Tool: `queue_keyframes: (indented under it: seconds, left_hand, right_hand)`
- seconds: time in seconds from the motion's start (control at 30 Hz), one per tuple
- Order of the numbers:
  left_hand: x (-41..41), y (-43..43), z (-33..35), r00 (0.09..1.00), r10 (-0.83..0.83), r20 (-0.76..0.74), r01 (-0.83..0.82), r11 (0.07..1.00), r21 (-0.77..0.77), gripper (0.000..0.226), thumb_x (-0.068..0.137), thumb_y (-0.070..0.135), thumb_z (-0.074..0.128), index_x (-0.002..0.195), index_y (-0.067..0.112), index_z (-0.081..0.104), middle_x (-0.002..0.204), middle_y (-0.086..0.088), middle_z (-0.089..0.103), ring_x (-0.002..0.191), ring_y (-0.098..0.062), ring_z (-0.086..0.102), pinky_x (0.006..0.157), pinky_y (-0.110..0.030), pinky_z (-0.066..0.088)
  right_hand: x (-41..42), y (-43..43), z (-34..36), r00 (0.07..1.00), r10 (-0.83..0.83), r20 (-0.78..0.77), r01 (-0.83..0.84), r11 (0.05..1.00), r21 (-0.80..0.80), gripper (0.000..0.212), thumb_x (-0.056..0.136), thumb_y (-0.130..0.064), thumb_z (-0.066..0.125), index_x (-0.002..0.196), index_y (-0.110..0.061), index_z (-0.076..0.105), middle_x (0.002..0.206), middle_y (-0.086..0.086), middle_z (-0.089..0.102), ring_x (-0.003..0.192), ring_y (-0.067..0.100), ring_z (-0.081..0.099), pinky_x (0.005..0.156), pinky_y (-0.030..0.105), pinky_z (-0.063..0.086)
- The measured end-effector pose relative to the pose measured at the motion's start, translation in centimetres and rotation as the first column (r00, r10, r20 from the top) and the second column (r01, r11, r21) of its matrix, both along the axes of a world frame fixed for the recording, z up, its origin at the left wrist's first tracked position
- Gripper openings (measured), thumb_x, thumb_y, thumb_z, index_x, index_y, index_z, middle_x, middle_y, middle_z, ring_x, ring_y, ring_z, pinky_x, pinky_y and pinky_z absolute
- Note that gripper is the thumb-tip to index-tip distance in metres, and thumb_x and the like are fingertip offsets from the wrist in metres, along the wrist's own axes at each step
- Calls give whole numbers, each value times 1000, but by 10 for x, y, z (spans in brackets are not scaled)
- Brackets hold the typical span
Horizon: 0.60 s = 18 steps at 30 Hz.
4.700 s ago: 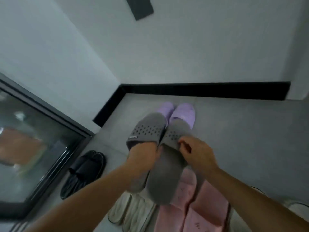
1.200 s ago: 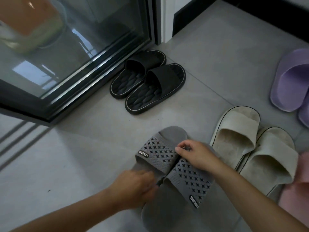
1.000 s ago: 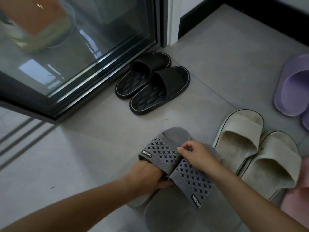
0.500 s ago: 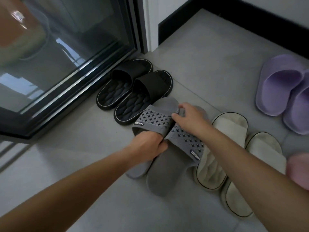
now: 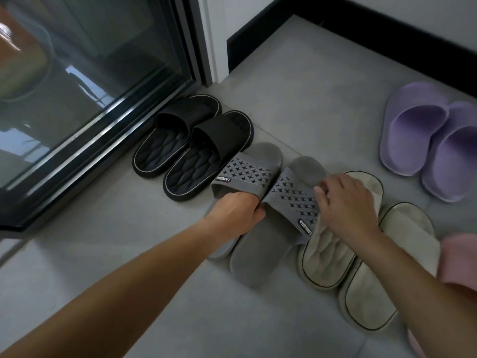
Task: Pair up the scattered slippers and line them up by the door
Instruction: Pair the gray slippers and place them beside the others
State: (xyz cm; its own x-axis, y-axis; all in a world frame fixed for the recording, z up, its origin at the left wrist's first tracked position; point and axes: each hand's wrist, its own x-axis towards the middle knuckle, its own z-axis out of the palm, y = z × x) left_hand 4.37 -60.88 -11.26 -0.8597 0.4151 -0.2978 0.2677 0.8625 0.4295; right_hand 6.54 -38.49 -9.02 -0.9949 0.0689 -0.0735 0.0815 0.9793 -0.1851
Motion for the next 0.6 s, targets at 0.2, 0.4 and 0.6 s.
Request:
queue_keyframes:
  seconds: [0.2, 0.4, 0.6]
  left_hand:
    - [-1, 2, 1, 1000, -7, 19, 8, 1000, -29, 26, 92, 39, 43, 77, 18, 43, 92, -17, 64, 83, -37, 59, 63, -32, 38]
    - [0, 5, -2, 1000, -11, 9, 12, 997, -72, 29, 93, 39, 43, 76, 16, 44, 89, -15, 63, 84, -36, 59, 62, -32, 38]
    - [-11, 14, 3, 1000, -24, 5, 25, 992, -126, 28, 93, 38, 44, 78, 15, 45, 95, -16, 64, 88, -36, 59, 64, -33, 38]
  right_hand:
    - [17, 33, -4, 977, 118, 179, -136, 987, 89, 51, 92, -42, 49, 138, -21, 43, 150, 5, 35, 138, 24, 31, 108, 41, 28]
    - [27, 40, -1, 970, 113, 217, -142, 982, 127, 59, 85, -4, 49, 140, -26, 41, 150, 3, 35, 135, 24, 35, 105, 36, 31]
    - [33, 38, 2, 973, 93, 210, -132, 974, 182, 58, 83, -5, 49, 138, -25, 42, 144, 5, 39, 129, 28, 40, 100, 39, 35]
